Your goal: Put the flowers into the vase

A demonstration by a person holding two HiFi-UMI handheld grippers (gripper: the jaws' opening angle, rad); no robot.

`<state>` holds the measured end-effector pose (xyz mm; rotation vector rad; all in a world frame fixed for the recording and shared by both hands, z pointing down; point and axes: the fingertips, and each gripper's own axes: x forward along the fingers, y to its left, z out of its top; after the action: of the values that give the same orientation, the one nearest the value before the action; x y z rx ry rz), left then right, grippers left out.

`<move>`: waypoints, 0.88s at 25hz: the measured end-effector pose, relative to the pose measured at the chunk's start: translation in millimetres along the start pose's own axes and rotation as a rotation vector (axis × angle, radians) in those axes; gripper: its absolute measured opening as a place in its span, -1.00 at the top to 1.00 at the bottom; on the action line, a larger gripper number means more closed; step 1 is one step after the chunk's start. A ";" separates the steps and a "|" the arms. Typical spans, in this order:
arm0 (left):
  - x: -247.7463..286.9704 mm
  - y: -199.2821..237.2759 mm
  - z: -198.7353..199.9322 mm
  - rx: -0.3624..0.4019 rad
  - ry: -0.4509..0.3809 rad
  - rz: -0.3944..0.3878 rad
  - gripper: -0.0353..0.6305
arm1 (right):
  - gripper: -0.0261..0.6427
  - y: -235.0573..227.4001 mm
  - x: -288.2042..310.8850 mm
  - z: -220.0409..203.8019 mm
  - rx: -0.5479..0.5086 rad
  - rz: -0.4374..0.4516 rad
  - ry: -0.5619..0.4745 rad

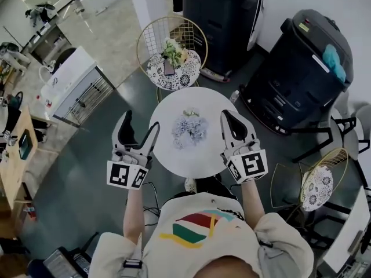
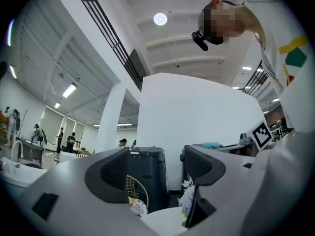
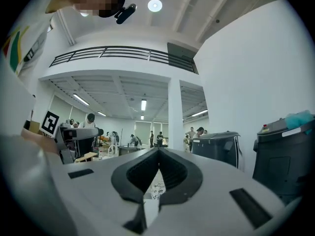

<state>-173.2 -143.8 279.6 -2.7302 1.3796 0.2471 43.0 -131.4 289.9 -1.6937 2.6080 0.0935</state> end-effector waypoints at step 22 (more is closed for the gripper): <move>53.2 -28.2 34.4 -0.043 0.022 0.144 0.88 | 0.89 20.4 20.4 56.5 0.082 0.036 -0.127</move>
<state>-123.2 -164.5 236.1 -2.6773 1.5971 0.2590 15.7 -137.9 233.1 -1.5609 2.5142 0.0907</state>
